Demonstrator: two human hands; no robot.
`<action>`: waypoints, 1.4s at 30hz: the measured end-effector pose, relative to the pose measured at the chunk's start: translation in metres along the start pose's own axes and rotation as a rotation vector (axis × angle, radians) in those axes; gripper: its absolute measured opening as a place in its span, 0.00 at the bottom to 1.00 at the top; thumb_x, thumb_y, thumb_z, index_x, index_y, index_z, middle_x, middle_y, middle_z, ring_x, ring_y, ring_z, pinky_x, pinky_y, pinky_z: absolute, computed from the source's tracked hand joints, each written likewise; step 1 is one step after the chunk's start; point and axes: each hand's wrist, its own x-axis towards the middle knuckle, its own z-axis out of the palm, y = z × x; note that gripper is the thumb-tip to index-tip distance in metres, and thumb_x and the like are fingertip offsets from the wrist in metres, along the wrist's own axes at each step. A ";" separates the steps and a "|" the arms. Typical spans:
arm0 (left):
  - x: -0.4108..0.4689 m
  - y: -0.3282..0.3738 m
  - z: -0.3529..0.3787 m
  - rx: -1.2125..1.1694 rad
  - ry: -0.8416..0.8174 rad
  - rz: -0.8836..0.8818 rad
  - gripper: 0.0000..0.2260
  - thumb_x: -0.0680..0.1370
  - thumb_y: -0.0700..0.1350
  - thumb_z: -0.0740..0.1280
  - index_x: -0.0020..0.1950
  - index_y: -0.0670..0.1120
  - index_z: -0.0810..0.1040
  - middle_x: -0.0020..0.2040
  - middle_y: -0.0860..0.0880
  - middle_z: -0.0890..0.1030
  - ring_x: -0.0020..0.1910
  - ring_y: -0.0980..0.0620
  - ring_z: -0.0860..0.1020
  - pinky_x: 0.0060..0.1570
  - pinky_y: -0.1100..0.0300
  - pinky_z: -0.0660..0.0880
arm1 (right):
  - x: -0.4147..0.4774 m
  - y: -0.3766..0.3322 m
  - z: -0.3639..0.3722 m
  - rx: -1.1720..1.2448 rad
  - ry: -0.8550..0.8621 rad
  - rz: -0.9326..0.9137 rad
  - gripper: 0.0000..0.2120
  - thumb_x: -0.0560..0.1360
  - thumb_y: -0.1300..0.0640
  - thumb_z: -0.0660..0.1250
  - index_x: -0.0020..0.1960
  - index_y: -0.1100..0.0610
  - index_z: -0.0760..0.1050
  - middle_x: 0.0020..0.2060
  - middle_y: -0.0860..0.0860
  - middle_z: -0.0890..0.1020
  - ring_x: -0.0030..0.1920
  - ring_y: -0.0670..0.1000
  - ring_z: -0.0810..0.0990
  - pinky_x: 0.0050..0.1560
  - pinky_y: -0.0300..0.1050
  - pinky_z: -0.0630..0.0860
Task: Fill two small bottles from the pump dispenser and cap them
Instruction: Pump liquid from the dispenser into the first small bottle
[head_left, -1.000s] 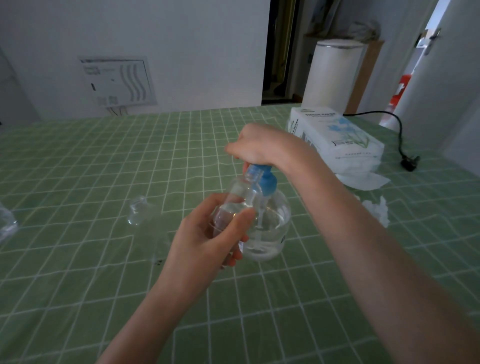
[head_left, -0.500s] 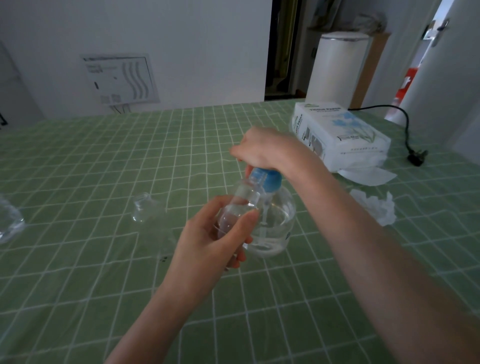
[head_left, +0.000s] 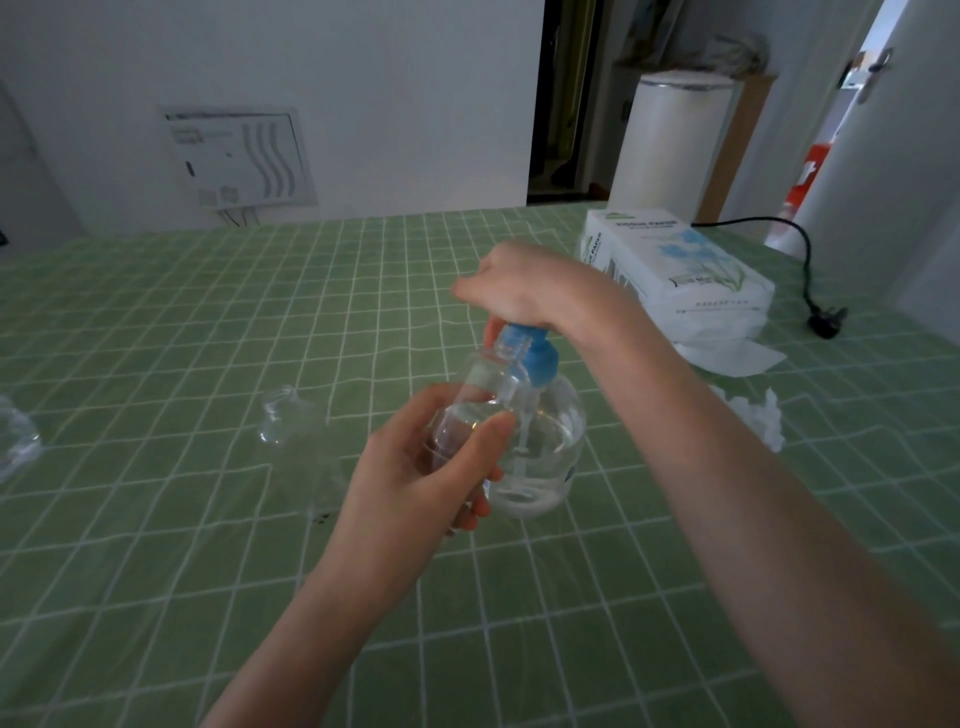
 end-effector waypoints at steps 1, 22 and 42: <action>-0.001 -0.001 0.000 0.002 -0.003 -0.002 0.10 0.66 0.59 0.72 0.45 0.58 0.80 0.30 0.50 0.80 0.25 0.56 0.75 0.23 0.68 0.70 | 0.000 0.001 0.001 -0.004 -0.012 0.005 0.16 0.79 0.53 0.57 0.57 0.62 0.75 0.49 0.58 0.82 0.39 0.52 0.77 0.36 0.43 0.68; 0.000 -0.005 -0.004 0.012 -0.023 0.004 0.08 0.69 0.56 0.70 0.46 0.57 0.80 0.31 0.50 0.81 0.25 0.56 0.76 0.25 0.68 0.70 | 0.000 0.000 0.003 0.012 -0.005 -0.007 0.17 0.80 0.51 0.57 0.60 0.61 0.74 0.50 0.56 0.83 0.49 0.54 0.79 0.41 0.45 0.69; -0.001 -0.004 -0.003 0.009 -0.024 0.014 0.12 0.65 0.59 0.69 0.47 0.58 0.80 0.31 0.50 0.81 0.26 0.56 0.76 0.25 0.68 0.71 | -0.002 -0.002 -0.001 0.020 0.002 -0.006 0.17 0.79 0.52 0.57 0.62 0.61 0.74 0.48 0.57 0.84 0.49 0.54 0.81 0.40 0.44 0.69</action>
